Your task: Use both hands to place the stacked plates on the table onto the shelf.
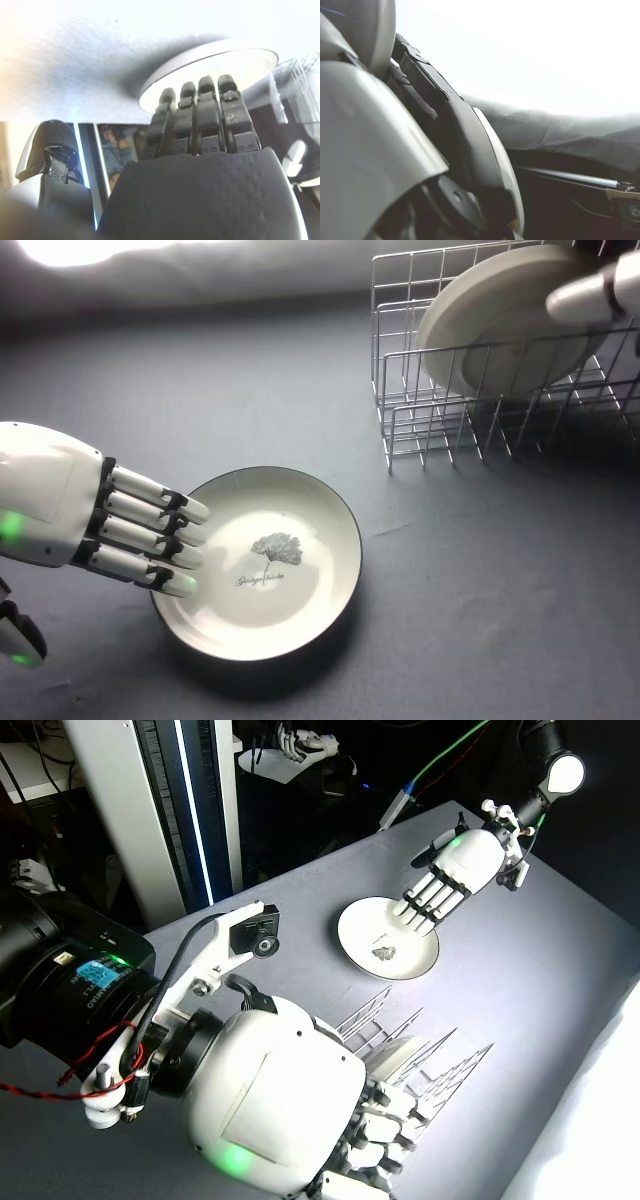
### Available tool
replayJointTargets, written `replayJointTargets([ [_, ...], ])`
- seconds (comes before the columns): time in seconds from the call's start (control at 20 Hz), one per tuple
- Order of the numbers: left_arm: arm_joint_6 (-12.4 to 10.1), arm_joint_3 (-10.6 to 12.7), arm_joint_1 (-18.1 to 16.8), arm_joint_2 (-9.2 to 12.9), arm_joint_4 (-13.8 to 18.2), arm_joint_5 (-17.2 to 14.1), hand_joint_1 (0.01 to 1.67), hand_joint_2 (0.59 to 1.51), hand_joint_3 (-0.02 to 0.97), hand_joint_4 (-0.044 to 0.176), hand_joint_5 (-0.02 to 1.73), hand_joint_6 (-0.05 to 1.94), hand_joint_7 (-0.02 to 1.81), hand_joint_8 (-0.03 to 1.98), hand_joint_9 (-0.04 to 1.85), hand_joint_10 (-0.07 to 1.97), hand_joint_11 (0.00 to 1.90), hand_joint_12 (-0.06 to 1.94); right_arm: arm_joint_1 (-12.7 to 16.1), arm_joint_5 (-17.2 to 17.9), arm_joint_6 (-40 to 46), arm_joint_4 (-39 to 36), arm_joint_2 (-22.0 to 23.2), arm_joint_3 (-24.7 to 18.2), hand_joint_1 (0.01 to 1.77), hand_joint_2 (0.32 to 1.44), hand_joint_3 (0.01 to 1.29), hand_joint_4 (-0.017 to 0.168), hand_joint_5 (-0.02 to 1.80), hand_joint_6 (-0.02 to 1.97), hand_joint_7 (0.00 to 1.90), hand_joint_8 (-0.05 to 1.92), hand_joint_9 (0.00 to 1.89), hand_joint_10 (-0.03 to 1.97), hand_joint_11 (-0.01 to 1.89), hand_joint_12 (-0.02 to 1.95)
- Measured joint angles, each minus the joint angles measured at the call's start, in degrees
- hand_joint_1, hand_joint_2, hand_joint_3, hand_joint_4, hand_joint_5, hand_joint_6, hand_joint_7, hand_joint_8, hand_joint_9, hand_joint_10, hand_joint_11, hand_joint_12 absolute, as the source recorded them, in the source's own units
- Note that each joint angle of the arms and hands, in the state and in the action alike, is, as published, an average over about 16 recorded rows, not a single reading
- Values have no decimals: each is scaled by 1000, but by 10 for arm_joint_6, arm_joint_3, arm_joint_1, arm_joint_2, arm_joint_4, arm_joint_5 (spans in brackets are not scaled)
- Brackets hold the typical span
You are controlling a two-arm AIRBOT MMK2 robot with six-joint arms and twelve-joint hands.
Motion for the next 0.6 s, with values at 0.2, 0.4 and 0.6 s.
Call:
replayJointTargets([
  [0.2, 0, 0, 2, 3, 5, 1, 22, 1151, 20, 0, 18, 0, 17, 8, 15, 20, 15, 0, 13, 24, 0, -73, 0, -15, 937, 1053, 14, -4, 282, 11, 330, 7, 313, 22, 33, 835],
  [0.4, 1, -3, 8, 6, 9, 5, 22, 1151, 20, -3, 12, -6, 18, 8, 16, 20, 14, 0, 20, 55, -1, -171, -2, -33, 856, 1043, 14, -1, 154, 11, 186, 8, 173, 25, 11, 562],
  [0.6, 1, -8, 20, 9, 7, 15, 22, 1153, 20, -6, 6, -13, 19, 7, 18, 19, 14, -1, 20, 90, -1, -283, -5, -50, 799, 1036, 14, 2, 79, 11, 98, 8, 90, 25, 11, 330],
])
